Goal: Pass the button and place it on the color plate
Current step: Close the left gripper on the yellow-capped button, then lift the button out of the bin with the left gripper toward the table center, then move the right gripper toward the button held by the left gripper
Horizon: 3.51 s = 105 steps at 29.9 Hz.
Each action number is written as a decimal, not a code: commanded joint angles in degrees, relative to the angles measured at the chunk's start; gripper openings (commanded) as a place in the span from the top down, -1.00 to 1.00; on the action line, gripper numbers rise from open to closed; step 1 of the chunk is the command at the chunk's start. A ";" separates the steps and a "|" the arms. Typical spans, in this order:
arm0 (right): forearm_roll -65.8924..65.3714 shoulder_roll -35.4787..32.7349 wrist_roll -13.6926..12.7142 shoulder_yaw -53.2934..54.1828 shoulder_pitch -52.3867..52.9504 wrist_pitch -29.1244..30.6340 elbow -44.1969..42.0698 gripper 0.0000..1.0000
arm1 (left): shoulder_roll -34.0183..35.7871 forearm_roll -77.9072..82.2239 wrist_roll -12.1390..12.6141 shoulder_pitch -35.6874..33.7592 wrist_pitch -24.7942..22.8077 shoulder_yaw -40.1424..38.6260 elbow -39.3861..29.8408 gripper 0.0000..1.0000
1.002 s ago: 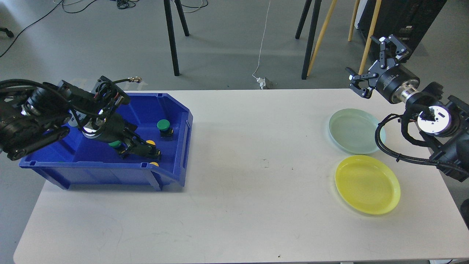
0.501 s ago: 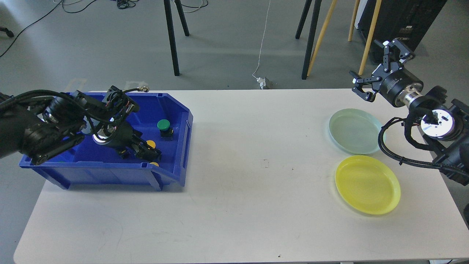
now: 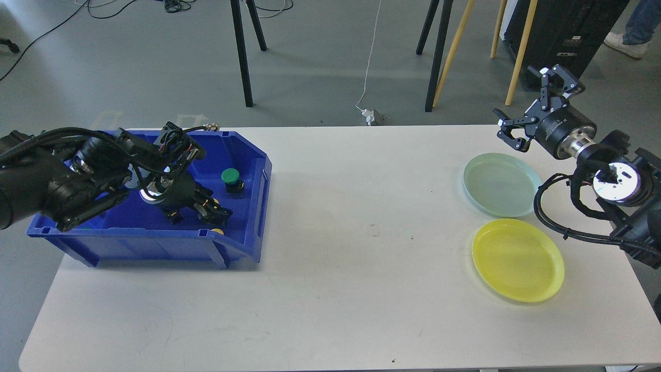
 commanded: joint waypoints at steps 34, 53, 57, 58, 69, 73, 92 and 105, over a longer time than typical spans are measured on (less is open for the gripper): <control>0.00 0.00 0.01 3.07 -2.97 0.00 -0.09 -0.99 | 11.67 -0.79 0.00 -4.19 1.64 -4.65 -7.51 0.97; -1.14 -6.14 0.01 3.69 0.11 0.00 3.58 -0.99 | -9.19 -56.61 0.00 5.29 -5.10 -35.34 -11.52 0.95; -11.21 -13.17 0.01 2.46 -1.64 0.00 18.67 -0.99 | -15.97 -55.47 0.00 6.35 -5.10 -34.99 -4.92 0.94; -14.04 -14.05 0.01 2.80 -2.87 0.00 23.33 -0.99 | -16.16 -55.56 0.00 6.35 -5.10 -35.43 -4.56 0.94; -22.59 -8.71 -0.87 4.48 -4.28 0.00 37.88 -0.99 | -16.33 -55.29 0.00 6.44 -5.10 -34.99 -4.38 0.93; -22.33 -7.73 -1.75 2.11 -4.20 0.00 39.19 -0.99 | -16.51 -55.29 0.00 6.52 -5.10 -35.25 -4.38 0.93; -21.36 -8.61 -1.40 5.09 -7.97 0.00 43.42 -0.80 | -17.04 -55.82 0.00 6.70 -5.10 -35.69 -2.09 0.93; -21.36 -4.84 -1.40 5.27 -7.98 0.00 40.78 -0.09 | -17.39 -55.82 0.00 6.70 -5.10 -35.69 -1.48 0.93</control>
